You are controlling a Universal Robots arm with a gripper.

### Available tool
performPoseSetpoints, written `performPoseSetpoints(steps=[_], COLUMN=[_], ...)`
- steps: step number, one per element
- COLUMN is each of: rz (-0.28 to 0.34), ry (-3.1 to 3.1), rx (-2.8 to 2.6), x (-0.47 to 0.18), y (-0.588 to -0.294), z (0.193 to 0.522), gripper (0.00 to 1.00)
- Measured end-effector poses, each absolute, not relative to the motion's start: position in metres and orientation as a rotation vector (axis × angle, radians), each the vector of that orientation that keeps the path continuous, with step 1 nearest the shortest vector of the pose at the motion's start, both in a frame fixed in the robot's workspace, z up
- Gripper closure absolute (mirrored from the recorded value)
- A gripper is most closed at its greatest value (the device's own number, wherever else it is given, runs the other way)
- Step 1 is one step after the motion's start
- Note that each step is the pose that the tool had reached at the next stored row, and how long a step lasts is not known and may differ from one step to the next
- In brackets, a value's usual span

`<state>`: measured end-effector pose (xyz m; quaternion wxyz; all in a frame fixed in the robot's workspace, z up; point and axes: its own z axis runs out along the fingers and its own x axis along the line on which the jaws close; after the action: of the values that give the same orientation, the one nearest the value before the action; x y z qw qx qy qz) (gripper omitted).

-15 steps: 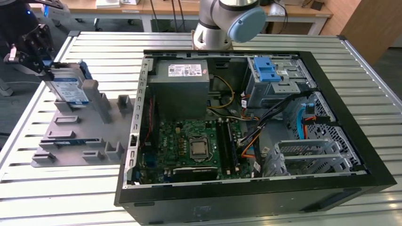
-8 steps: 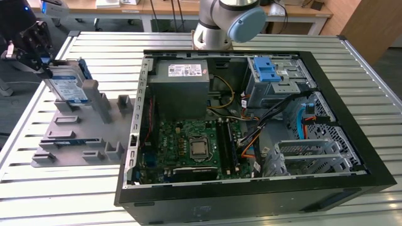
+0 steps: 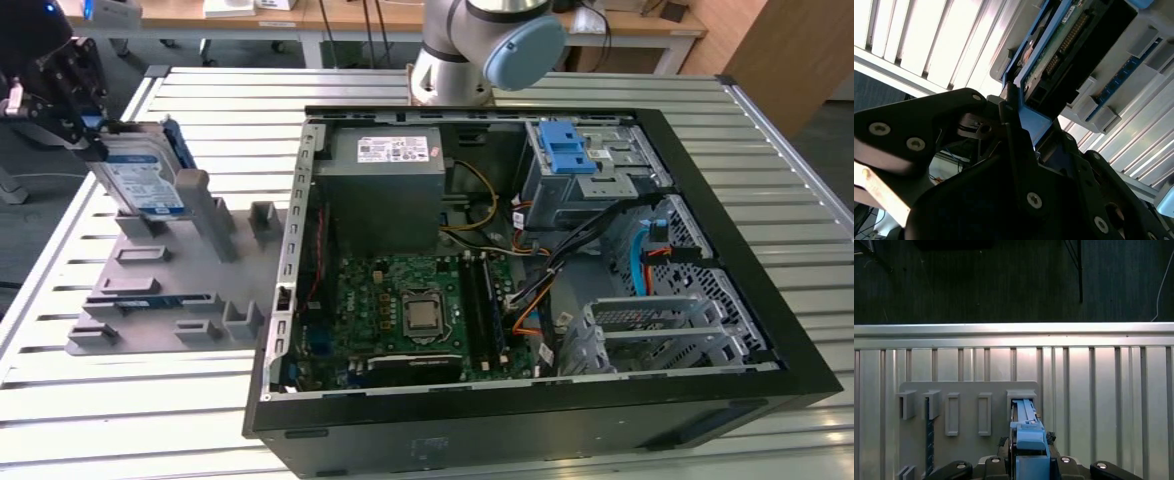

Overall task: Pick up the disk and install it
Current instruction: 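Pick up the disk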

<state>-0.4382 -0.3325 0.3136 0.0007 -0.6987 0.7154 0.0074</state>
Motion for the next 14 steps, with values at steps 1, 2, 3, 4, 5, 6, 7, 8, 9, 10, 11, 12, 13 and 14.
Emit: performPoseSetpoints(steps=[1, 2, 3, 4, 5, 6, 7, 8, 9, 10, 11, 12, 13, 14], rz=[0.023, 0.023, 0.023, 0.023, 0.023, 0.023, 0.023, 0.023, 0.023, 0.023, 0.023, 0.023, 0.023, 0.023], ry=[2.246, 2.246, 2.246, 2.246, 2.246, 2.246, 2.246, 2.246, 2.246, 2.246, 2.246, 2.246, 2.246, 2.246], rx=[-2.194, -2.194, -2.194, -2.194, -2.194, -2.194, -2.194, -2.194, -2.194, -2.194, -2.194, -2.194, -2.194, -2.194], x=[-0.438, -0.438, -0.438, -0.438, -0.438, -0.438, -0.438, -0.438, -0.438, -0.438, -0.438, -0.438, -0.438, -0.438], y=[-0.332, -0.333, -0.333, -0.332, -0.332, -0.333, -0.332, -0.332, -0.333, -0.332, -0.332, -0.332, -0.332, -0.332], z=[0.315, 0.316, 0.316, 0.317, 0.318, 0.319, 0.320, 0.321, 0.321, 0.322, 0.323, 0.324, 0.324, 0.325], gripper=[0.64, 0.64, 0.64, 0.64, 0.64, 0.64, 0.64, 0.64, 0.64, 0.64, 0.64, 0.64, 0.64, 0.64])
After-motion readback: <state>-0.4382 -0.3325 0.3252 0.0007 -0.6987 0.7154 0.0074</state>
